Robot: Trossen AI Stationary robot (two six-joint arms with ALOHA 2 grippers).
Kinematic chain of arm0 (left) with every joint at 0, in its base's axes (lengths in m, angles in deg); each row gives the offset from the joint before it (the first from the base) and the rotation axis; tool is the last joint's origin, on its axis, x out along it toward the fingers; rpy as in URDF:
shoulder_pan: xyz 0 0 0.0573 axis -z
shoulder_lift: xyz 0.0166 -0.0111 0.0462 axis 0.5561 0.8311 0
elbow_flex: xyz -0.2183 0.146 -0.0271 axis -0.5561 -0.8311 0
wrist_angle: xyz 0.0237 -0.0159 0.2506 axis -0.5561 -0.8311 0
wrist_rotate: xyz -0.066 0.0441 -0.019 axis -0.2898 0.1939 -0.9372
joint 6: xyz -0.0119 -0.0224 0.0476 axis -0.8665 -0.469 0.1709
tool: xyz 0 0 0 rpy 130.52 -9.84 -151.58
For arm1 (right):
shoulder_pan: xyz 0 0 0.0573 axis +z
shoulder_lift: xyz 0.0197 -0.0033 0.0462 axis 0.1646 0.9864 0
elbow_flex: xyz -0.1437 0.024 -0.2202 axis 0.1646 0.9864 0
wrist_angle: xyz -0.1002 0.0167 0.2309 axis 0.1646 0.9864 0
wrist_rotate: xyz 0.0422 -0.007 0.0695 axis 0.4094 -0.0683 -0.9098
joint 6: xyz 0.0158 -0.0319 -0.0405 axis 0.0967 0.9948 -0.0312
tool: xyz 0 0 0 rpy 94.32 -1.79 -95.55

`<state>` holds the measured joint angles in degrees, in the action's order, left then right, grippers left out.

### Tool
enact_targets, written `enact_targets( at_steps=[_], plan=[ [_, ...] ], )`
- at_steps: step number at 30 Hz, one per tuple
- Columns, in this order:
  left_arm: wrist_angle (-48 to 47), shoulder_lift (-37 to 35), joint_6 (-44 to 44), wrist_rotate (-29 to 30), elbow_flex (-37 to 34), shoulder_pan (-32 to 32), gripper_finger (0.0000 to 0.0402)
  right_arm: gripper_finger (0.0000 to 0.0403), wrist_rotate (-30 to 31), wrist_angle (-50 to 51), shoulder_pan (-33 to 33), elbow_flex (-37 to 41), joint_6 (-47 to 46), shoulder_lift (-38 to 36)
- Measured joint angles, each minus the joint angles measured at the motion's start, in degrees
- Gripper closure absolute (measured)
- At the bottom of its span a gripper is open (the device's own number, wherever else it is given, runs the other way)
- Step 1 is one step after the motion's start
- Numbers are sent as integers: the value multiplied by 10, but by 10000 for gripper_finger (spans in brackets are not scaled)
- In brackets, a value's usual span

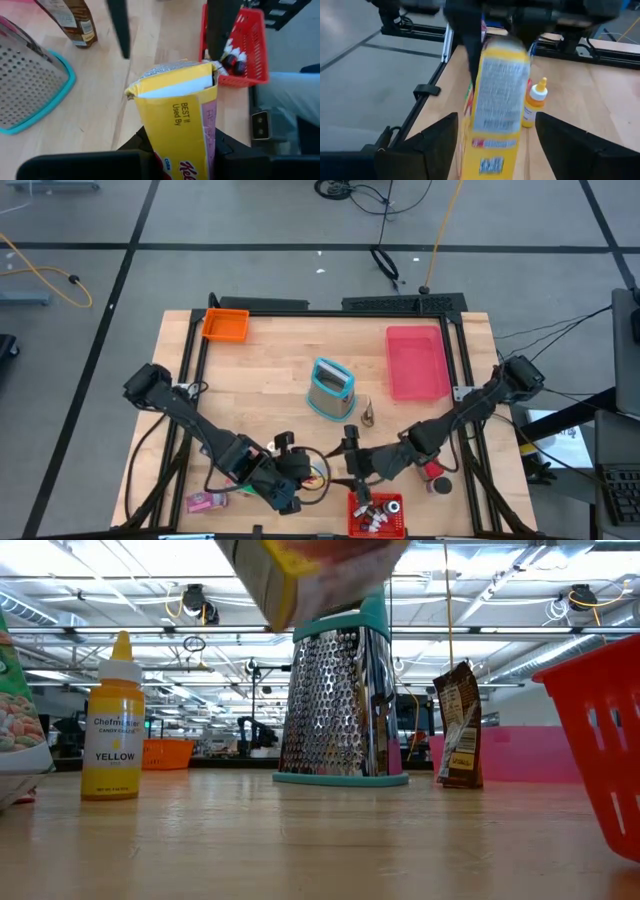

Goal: Pick & Place Kitchen Items
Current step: Put the yellow cereal box into the pink bin

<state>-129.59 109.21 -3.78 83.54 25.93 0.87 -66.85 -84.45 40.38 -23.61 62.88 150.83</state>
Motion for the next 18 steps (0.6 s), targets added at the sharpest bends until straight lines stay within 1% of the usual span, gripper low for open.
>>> enact_targets(
  at_steps=[5, 8, 10, 15, 18],
  plan=[
    [4, 23, 6, -2, 0, -8, 325, 136, -55, -21, -18, 0, -3, 5],
    [7, 26, 2, -3, 0, -14, 325, 137, -59, -26, -20, 0, 0, 9],
    [6, 26, 9, -7, -1, -17, 325, 137, -55, -28, -21, 0, 7, 16],
    [29, 27, 37, -11, -1, -19, 325, 137, -70, -35, -27, 0, 8, 26],
    [25, 27, 42, -10, -2, -19, 325, 137, -72, -37, -31, 0, 9, 32]
  ],
)
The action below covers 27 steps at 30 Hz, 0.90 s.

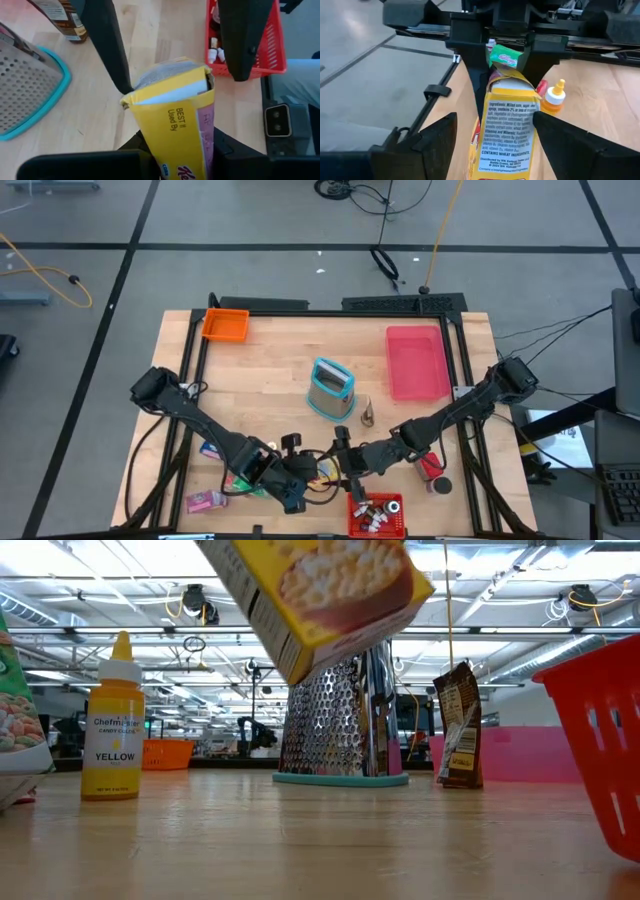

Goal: Pick & Place Kitchen Items
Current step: Put the yellow cereal box into the pink bin

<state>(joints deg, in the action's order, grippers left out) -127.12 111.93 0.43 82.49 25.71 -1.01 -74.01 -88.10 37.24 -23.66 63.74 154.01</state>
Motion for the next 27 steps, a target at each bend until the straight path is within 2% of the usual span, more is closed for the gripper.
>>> enact_targets(
  at_steps=[6, 17, 21, 27],
  plan=[
    [20, 0, 4, 16, 3, 5, 325, 138, 40, 16, -6, 0, 11, 2],
    [12, -2, 7, 29, 2, 12, 325, 147, 26, 25, -18, 0, -6, 5],
    [-3, -2, -10, 27, 2, 7, 325, 191, 15, 24, -19, 0, -1, 5],
    [-5, -2, -7, 24, 2, 6, 325, 300, 1, 23, -19, 1, -3, 5]
  ],
)
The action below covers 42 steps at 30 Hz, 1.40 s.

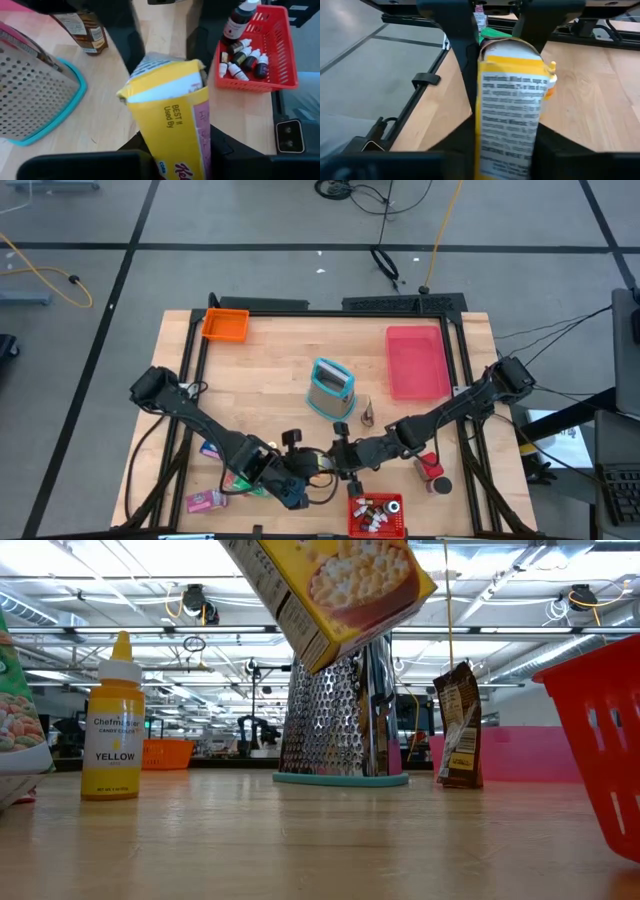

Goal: Pick & Place Kitchen Items
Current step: Put the yellow cereal box into the pink bin

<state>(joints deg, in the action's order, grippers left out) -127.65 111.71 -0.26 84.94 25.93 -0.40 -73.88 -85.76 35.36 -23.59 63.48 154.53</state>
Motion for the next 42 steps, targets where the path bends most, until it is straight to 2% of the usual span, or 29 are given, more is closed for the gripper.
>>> enact_targets(
  at_steps=[2, 12, 22, 27, 30, 35, 42],
  plan=[
    [-7, 0, 0, 0, 0, 0, 325, 325, 1, 0, 0, 0, 3, -1],
    [-18, 0, 19, 22, 0, -3, 313, 326, 1, 28, 0, 0, 10, -16],
    [-41, -7, 37, 17, 0, -13, 203, 326, 6, 38, 3, 0, 9, -23],
    [-86, -38, 22, 19, 0, -13, 173, 327, 8, 78, 7, 0, 3, -39],
    [-127, -62, -5, 43, 0, -7, 168, 329, 43, 108, 15, 0, -1, -56],
    [-162, -93, -53, 120, 0, 6, 167, 330, 123, 174, 52, 1, -5, -96],
    [-164, -90, -71, 145, 0, 16, 167, 330, 295, 260, 118, 0, -41, -158]
  ],
)
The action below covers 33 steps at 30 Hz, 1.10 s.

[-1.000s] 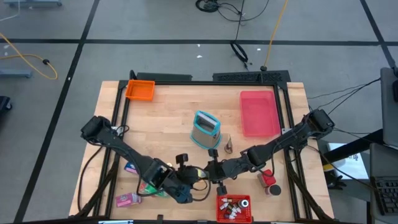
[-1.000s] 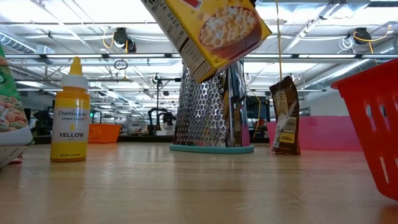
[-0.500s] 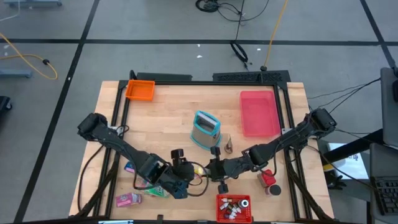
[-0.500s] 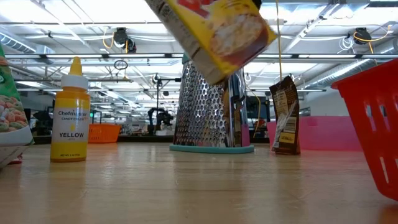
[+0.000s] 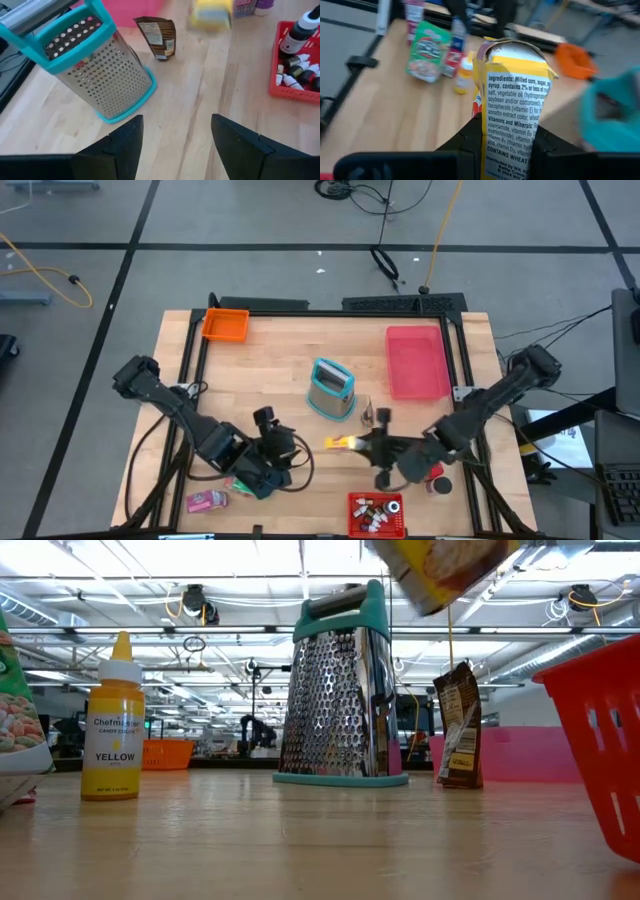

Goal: Pick & Place Kitchen Items
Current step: Put the yellow cereal box into the pink bin

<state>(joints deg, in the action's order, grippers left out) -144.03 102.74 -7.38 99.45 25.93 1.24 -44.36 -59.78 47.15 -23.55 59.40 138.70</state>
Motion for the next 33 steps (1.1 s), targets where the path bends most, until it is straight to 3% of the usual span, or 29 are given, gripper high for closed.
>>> enact_targets(
  at_steps=[9, 15, 18, 22, 28, 33],
  plan=[
    [10, 3, -39, 9, -29, 0, 167, 331, 247, 147, 70, 0, -126, -47],
    [44, 3, -52, 12, -70, 0, 167, 331, 369, 322, 82, 0, -313, -50],
    [74, 3, -52, 13, -91, -1, 167, 331, 402, 394, 78, 15, -423, -51],
    [114, 3, -49, 13, -113, 0, 167, 331, 427, 414, 64, 80, -514, -71],
    [191, 3, -24, 18, -139, 0, 167, 331, 420, 414, 4, 200, -637, -143],
    [236, 3, 6, 19, -144, -1, 167, 331, 386, 412, -60, 285, -682, -231]
  ],
)
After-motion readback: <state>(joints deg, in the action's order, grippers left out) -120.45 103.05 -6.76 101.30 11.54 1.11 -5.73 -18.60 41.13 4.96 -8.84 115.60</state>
